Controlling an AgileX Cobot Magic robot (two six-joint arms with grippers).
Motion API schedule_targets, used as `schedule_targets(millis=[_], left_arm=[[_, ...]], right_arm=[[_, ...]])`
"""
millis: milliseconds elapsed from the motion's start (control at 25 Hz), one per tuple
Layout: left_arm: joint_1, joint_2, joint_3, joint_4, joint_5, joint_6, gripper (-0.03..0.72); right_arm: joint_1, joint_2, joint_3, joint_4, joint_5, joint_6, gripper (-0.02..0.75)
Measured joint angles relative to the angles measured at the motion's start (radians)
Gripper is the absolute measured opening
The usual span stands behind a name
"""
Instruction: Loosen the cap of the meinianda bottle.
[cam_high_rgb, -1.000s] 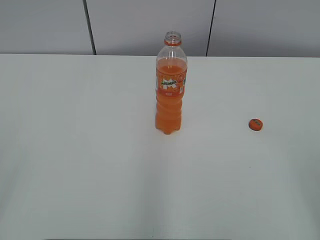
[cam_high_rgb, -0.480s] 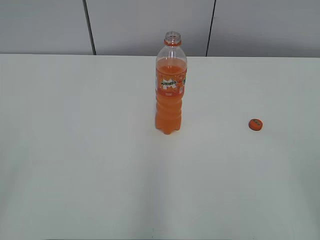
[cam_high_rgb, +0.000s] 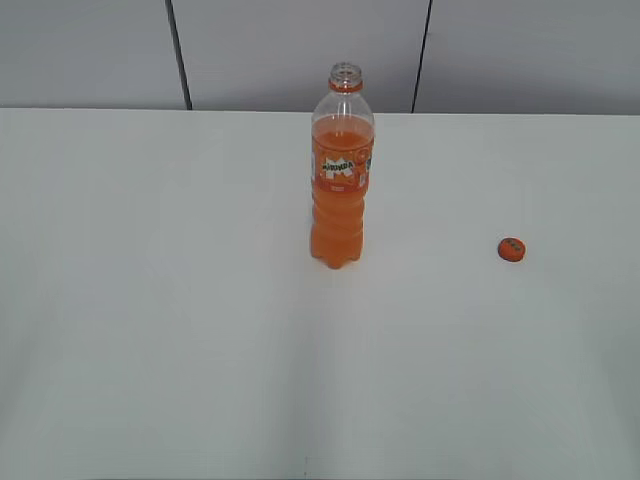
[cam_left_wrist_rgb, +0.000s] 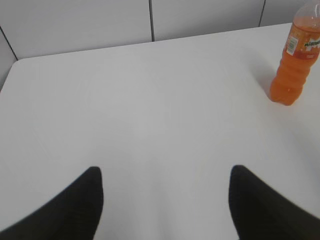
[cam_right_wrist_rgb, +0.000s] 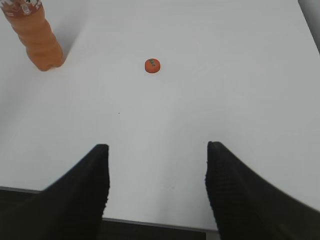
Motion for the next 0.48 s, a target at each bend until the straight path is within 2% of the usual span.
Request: schedule_targets(millis=[480], left_arm=[[0.004,0.0,0.0,-0.002,0.0,0.0,0.482]], right_arm=[[0.0,0.0,0.0,0.0,-0.001,0.0,0.459]])
